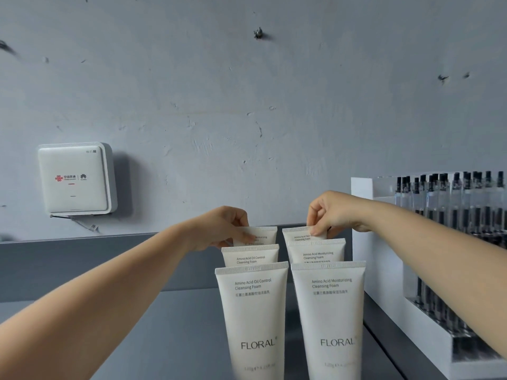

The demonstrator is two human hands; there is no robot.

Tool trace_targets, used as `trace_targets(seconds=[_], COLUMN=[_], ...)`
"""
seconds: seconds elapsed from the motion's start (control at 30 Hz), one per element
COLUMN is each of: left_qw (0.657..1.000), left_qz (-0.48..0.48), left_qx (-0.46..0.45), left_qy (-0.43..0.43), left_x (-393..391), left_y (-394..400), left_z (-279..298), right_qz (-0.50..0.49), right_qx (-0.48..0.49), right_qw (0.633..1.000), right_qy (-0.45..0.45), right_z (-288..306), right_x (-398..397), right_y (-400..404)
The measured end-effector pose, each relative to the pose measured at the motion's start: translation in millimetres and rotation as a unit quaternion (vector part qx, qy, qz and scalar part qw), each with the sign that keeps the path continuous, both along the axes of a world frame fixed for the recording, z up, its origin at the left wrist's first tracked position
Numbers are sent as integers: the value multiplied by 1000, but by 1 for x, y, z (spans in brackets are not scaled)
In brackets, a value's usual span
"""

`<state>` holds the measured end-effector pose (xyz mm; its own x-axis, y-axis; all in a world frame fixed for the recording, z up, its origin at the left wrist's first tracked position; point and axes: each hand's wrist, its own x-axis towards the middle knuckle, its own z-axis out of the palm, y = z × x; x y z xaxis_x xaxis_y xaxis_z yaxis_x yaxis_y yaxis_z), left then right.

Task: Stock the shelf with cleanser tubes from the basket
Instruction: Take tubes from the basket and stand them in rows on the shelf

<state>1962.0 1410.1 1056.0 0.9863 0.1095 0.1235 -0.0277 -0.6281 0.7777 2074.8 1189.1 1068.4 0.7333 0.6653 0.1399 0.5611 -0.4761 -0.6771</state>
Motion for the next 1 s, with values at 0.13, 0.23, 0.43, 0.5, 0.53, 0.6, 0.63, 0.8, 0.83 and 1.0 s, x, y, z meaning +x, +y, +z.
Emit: trace_targets(seconds=[0.13,0.23,0.43,0.5,0.53,0.6,0.63,0.8,0.83,1.0], left_qw=[1000,998,994,993,992,992,992,993,993,985], left_qz=[-13,-39,-62,-64,-66,-69,-69,-54,-50,43], left_qx=[5,13,53,57,56,51,50,59,64,161], left_qy=[7,41,79,84,87,92,93,90,87,36], left_x=[-2,-8,-11,-12,-13,-15,-16,-20,-21,-26], left_y=[4,5,1,0,0,1,0,-4,-5,-8], left_z=[-6,-1,4,5,6,7,7,5,5,17], right_qz=[5,23,16,16,15,8,2,-17,-20,-63], right_qx=[10,-15,-41,-52,-58,-65,-65,-73,-78,-88], right_qw=[1000,999,999,998,998,998,998,997,996,987], right_qy=[10,31,3,5,6,2,-2,-30,-41,-115], right_z=[-2,1,8,10,11,11,12,11,12,30], right_x=[-1,-3,-10,-12,-13,-14,-15,-22,-25,-42], right_y=[0,-3,-2,-2,-3,-5,-6,-9,-9,-4])
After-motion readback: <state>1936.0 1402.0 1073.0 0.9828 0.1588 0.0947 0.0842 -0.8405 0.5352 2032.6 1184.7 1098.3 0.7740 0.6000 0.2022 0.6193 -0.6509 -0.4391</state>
